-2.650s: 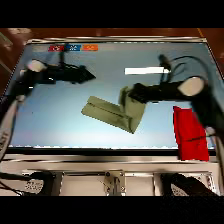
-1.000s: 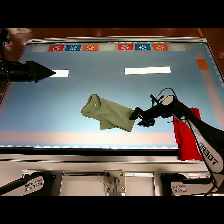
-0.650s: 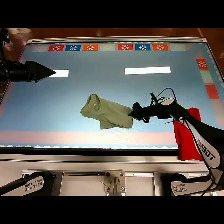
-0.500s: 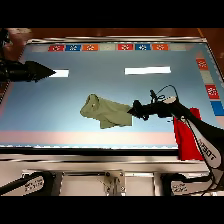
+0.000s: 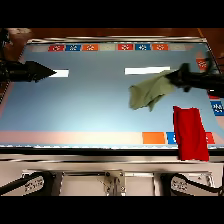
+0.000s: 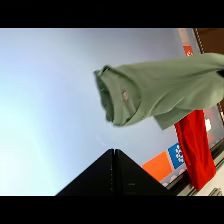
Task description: Fold the shirts.
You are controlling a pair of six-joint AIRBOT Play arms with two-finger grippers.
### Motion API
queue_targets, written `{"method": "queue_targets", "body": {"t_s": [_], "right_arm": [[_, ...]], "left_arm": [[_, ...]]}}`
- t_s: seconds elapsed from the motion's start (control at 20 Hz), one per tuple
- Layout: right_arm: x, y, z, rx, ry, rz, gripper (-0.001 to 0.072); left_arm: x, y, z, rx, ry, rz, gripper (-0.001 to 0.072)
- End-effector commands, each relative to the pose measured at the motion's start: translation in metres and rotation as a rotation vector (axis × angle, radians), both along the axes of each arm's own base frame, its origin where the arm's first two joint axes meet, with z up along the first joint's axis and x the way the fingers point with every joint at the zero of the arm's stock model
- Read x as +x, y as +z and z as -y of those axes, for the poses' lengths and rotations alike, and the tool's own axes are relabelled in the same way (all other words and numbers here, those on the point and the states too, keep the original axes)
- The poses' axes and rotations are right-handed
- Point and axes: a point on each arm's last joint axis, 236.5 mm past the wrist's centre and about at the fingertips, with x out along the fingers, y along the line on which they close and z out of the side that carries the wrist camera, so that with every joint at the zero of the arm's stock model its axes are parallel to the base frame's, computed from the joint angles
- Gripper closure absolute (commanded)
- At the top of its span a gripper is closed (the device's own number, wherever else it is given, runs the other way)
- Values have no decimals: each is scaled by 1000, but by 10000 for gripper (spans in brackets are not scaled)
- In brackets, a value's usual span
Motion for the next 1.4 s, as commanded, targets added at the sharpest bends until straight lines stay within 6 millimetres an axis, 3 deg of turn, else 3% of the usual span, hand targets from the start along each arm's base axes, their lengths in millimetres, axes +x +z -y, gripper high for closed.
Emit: {"method": "queue_targets", "body": {"t_s": [0.0, 0.1, 0.3, 0.4, 0.5, 0.65, 0.9, 1.1, 1.2, 1.35], "right_arm": [[-27, 29, 112, -146, -246, -60, 648], [-53, 23, 157, -200, -340, -138, 648], [-114, -9, 220, -276, -472, -353, 647], [-126, -12, 242, -288, -537, -375, 647], [-124, -10, 252, -289, -576, -358, 647], [-141, -20, 244, -287, -550, -448, 647], [-239, -48, 220, -354, -392, -858, 642], [-296, -60, 218, -447, -409, -1032, 647], [-315, -75, 213, -467, -408, -1089, 647], [-314, -107, 195, -413, -389, -1073, 646]], "left_arm": [[-4, 0, 7, 0, -23, -5, 674], [-7, -1, 18, 0, -48, -5, 674], [-16, -1, 42, 1, -107, -4, 674], [-20, -1, 53, 1, -136, -4, 674], [-25, -1, 64, 1, -161, -4, 674], [-30, -1, 75, 1, -188, -4, 674], [-30, -1, 75, 7, -196, 5, 674], [-29, -1, 75, 8, -193, 9, 674], [-29, 0, 75, 8, -193, 9, 674], [-29, 0, 75, 8, -193, 9, 674]]}}
